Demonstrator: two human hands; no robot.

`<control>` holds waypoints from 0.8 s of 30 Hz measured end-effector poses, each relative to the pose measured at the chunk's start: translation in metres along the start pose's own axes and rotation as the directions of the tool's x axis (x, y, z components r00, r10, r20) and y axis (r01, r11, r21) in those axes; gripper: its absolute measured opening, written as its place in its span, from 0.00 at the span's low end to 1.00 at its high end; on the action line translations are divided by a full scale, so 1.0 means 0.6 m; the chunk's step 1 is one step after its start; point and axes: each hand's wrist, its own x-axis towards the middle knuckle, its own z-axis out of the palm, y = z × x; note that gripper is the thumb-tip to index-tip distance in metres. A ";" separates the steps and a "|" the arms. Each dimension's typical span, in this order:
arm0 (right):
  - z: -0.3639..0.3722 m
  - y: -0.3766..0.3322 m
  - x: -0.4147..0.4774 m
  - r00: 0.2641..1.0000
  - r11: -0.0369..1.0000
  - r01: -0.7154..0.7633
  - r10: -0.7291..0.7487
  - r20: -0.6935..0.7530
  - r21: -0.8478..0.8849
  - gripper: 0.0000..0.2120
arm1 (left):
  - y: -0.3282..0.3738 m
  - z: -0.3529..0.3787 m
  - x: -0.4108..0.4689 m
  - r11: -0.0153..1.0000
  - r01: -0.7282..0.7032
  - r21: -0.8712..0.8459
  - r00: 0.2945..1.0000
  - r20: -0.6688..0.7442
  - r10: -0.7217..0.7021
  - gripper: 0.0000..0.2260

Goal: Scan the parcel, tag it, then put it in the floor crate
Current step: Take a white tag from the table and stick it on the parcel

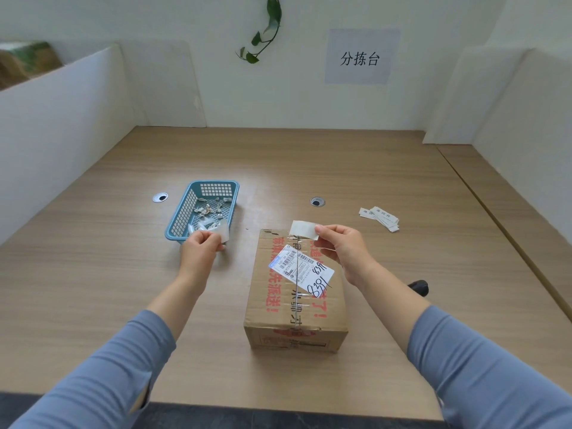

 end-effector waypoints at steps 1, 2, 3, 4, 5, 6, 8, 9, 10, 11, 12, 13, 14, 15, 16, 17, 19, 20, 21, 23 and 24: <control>0.002 0.000 0.000 1.000 1.000 -0.002 0.002 0.000 -0.001 0.04 | 0.000 0.002 0.001 1.000 0.005 -0.004 1.000 0.005 -0.005 0.06; 0.003 0.001 0.001 1.000 1.000 -0.003 0.003 -0.001 -0.001 0.04 | -0.001 0.003 0.002 1.000 0.010 -0.009 1.000 0.009 -0.010 0.06; 0.005 0.001 0.001 1.000 1.000 -0.002 0.002 -0.004 -0.003 0.04 | -0.001 0.005 0.004 1.000 0.013 -0.015 1.000 0.009 -0.013 0.06; 0.006 0.002 0.002 1.000 1.000 -0.001 0.001 -0.006 -0.003 0.04 | -0.002 0.005 0.005 1.000 0.013 -0.019 1.000 0.007 -0.013 0.06; 0.007 0.003 0.002 1.000 1.000 -0.001 0.001 -0.008 -0.003 0.04 | -0.003 0.006 0.008 1.000 0.013 -0.023 1.000 0.002 -0.013 0.06; 0.008 0.005 0.003 1.000 1.000 -0.001 0.001 -0.009 -0.002 0.04 | -0.004 0.006 0.010 1.000 0.015 -0.025 1.000 -0.001 -0.015 0.07; 0.010 0.009 0.005 1.000 1.000 -0.006 0.006 -0.007 -0.001 0.04 | -0.007 0.006 0.019 0.999 0.027 -0.033 1.000 -0.010 -0.028 0.07; 0.011 0.010 0.005 1.000 1.000 -0.010 0.010 -0.004 0.001 0.04 | -0.008 0.005 0.024 0.998 0.040 -0.044 0.999 -0.019 -0.041 0.07; 0.013 0.012 0.005 1.000 1.000 -0.015 0.015 0.000 0.003 0.04 | -0.011 0.004 0.030 0.997 0.056 -0.059 0.998 -0.030 -0.058 0.08; 0.015 0.012 0.005 1.000 1.000 -0.023 0.023 0.005 0.009 0.04 | -0.013 0.003 0.037 0.994 0.074 -0.080 0.996 -0.041 -0.078 0.08; 0.017 0.012 0.006 0.999 0.999 -0.032 0.032 0.011 0.020 0.04 | -0.016 0.001 0.044 0.990 0.095 -0.104 0.994 -0.051 -0.101 0.09; 0.020 0.012 0.006 0.999 0.999 -0.041 0.041 0.016 0.033 0.04 | -0.020 -0.001 0.052 0.986 0.117 -0.123 0.990 -0.060 -0.125 0.09; 0.024 0.013 0.007 0.999 0.998 -0.046 0.045 0.021 0.040 0.04 | -0.024 -0.004 0.061 0.982 0.136 -0.132 0.987 -0.068 -0.146 0.10; 0.027 0.013 0.009 0.999 0.998 -0.046 0.045 0.023 0.039 0.04 | -0.028 -0.006 0.071 0.979 0.151 -0.136 0.984 -0.074 -0.162 0.10; 0.030 0.015 0.011 0.999 0.999 -0.042 0.041 0.024 0.032 0.04 | -0.033 -0.009 0.083 0.978 0.161 -0.132 0.982 -0.082 -0.172 0.10; 0.033 0.016 0.014 0.999 0.999 -0.036 0.035 0.027 0.023 0.05 | -0.037 -0.012 0.095 0.979 0.164 -0.119 0.980 -0.089 -0.176 0.10; 0.038 0.017 0.021 0.999 0.999 -0.035 0.035 0.030 0.016 0.05 | -0.041 -0.015 0.121 0.984 0.159 -0.075 0.981 -0.099 -0.166 0.09; 0.040 0.018 0.024 0.999 0.999 -0.039 0.038 0.031 0.019 0.04 | -0.042 -0.016 0.135 0.986 0.157 -0.056 0.982 -0.102 -0.162 0.09; 0.042 0.018 0.028 0.999 0.999 -0.043 0.042 0.031 0.024 0.04 | -0.042 -0.016 0.149 0.987 0.156 -0.038 0.981 -0.108 -0.160 0.09; 0.046 0.018 0.035 0.999 0.999 -0.047 0.046 0.028 0.024 0.04 | -0.041 -0.015 0.175 0.987 0.160 -0.009 0.979 -0.129 -0.160 0.10; 0.047 0.018 0.038 0.999 0.999 -0.047 0.047 0.025 0.018 0.04 | -0.041 -0.015 0.189 0.987 0.163 0.003 0.976 -0.145 -0.161 0.10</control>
